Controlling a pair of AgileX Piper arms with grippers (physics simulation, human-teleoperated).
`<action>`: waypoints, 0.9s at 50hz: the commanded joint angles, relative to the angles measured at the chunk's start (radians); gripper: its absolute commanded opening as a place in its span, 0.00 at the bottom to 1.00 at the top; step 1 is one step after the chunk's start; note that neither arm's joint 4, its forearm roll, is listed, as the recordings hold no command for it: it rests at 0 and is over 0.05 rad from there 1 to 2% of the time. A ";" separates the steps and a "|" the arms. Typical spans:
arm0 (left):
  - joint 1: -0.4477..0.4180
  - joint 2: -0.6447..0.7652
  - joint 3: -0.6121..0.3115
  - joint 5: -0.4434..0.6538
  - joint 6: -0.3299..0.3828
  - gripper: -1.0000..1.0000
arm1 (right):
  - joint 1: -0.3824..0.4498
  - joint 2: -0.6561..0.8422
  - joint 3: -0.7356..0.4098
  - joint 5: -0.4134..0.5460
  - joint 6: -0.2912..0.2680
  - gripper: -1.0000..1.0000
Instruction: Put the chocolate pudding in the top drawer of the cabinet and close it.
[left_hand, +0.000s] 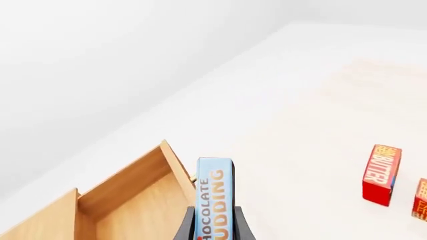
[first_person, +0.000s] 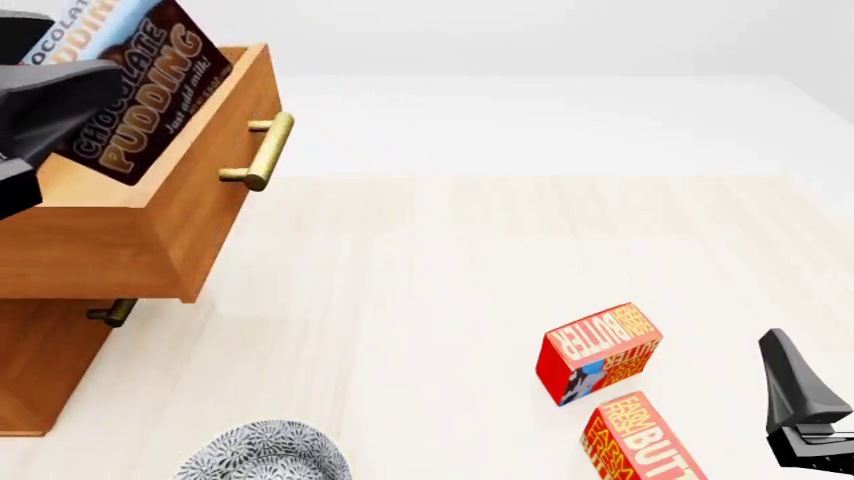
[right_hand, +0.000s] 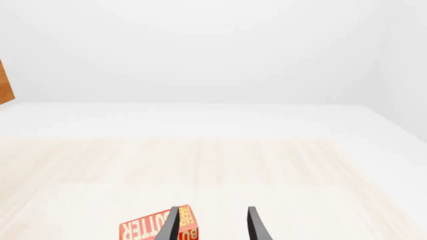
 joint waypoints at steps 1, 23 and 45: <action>0.067 0.019 0.044 -0.046 0.011 0.00 | 0.000 0.000 0.000 0.000 0.000 1.00; 0.189 0.050 0.070 -0.095 0.021 0.00 | 0.000 0.000 0.000 0.000 0.000 1.00; 0.293 0.180 0.131 -0.241 -0.004 0.00 | 0.000 0.000 0.000 0.000 0.000 1.00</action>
